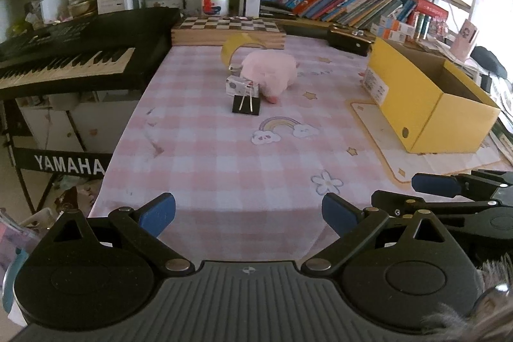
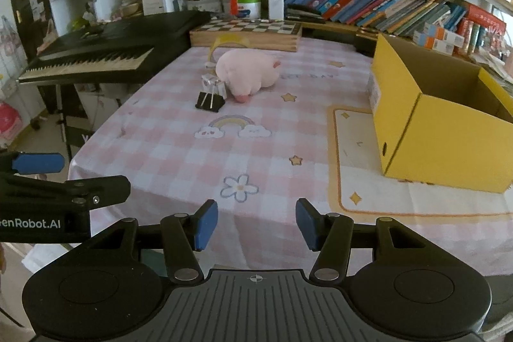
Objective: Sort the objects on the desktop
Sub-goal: 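Move both tools down toward the pink pig and black binder clip, then grasp the black binder clip with the left tool while the right tool grasps the pink pig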
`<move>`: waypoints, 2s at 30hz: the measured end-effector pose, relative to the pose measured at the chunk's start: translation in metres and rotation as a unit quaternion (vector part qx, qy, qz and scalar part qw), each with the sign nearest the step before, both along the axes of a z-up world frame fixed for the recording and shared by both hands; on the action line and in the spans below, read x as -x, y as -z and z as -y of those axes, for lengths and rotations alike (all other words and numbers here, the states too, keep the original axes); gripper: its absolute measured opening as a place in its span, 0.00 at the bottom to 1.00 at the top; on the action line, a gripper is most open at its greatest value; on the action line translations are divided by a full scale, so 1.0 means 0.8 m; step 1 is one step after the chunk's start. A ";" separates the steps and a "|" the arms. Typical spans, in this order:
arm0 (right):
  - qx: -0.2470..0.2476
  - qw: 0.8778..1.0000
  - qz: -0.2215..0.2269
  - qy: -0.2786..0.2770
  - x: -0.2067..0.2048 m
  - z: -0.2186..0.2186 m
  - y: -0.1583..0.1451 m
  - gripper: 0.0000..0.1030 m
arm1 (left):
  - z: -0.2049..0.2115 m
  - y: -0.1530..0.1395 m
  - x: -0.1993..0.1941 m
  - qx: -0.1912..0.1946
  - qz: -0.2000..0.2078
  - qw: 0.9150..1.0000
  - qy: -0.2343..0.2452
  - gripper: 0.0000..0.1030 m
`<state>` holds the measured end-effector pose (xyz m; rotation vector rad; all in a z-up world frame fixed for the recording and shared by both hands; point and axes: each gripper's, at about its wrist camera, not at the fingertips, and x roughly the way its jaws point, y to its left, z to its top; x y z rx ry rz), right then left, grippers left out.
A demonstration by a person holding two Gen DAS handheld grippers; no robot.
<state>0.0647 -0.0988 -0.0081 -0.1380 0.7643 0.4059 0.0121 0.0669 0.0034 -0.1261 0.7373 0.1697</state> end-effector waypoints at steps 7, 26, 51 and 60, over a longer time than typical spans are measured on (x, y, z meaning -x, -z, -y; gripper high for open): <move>0.000 1.000 -0.008 -0.021 -0.044 -0.007 0.003 0.53 | -0.011 0.002 -0.040 0.004 -0.006 1.000 -0.028 0.96; 0.000 0.999 -0.038 -0.038 -0.166 -0.009 0.018 0.60 | -0.034 0.029 -0.155 -0.013 -0.032 0.998 -0.046 0.92; -0.011 0.999 -0.035 -0.033 -0.260 -0.020 0.017 0.70 | -0.044 0.075 -0.284 -0.028 -0.058 0.998 0.024 0.44; -0.034 0.997 -0.042 -0.052 -0.280 -0.043 0.015 0.75 | -0.054 0.061 -0.268 -0.010 -0.059 0.998 0.004 0.36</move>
